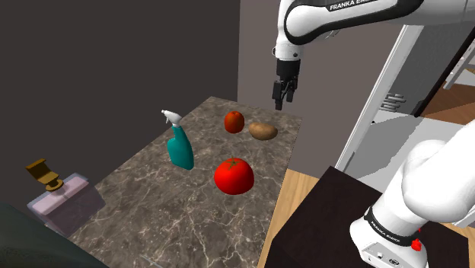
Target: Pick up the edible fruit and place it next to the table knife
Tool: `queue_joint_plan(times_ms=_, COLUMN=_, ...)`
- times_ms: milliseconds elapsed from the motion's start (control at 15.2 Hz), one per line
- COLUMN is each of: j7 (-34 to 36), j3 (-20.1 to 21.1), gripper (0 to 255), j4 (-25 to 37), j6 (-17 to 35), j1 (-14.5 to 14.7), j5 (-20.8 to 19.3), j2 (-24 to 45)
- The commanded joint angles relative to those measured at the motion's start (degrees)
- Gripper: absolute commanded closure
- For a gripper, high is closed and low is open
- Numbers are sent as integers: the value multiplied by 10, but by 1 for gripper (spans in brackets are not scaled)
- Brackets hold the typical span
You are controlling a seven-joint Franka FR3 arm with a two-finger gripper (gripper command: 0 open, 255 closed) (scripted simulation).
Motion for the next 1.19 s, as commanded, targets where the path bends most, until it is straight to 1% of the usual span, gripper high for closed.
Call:
queue_joint_plan(times_ms=0, j7=-11, j3=-5, gripper=0, j4=34, j6=16, j1=0, j5=5, j2=47)
queue_joint_plan(times_ms=330, j7=-31, j3=-8, gripper=0, j4=127, j6=38, j1=2, j5=20, j2=155)
queue_joint_plan(times_ms=594, j7=-45, j3=-7, gripper=0, j4=216, j6=42, j1=0, j5=34, j2=244)
queue_joint_plan(times_ms=858, j7=-56, j3=-4, gripper=0, j4=323, j6=33, j1=-4, j5=47, j2=337)
queue_joint_plan(times_ms=1056, j7=-62, j3=-1, gripper=0, j4=420, j6=16, j1=-8, j5=55, j2=413)
queue_joint_plan(times_ms=1122, j7=-62, j3=0, gripper=0, j4=435, j6=13, j1=-9, j5=56, j2=424)
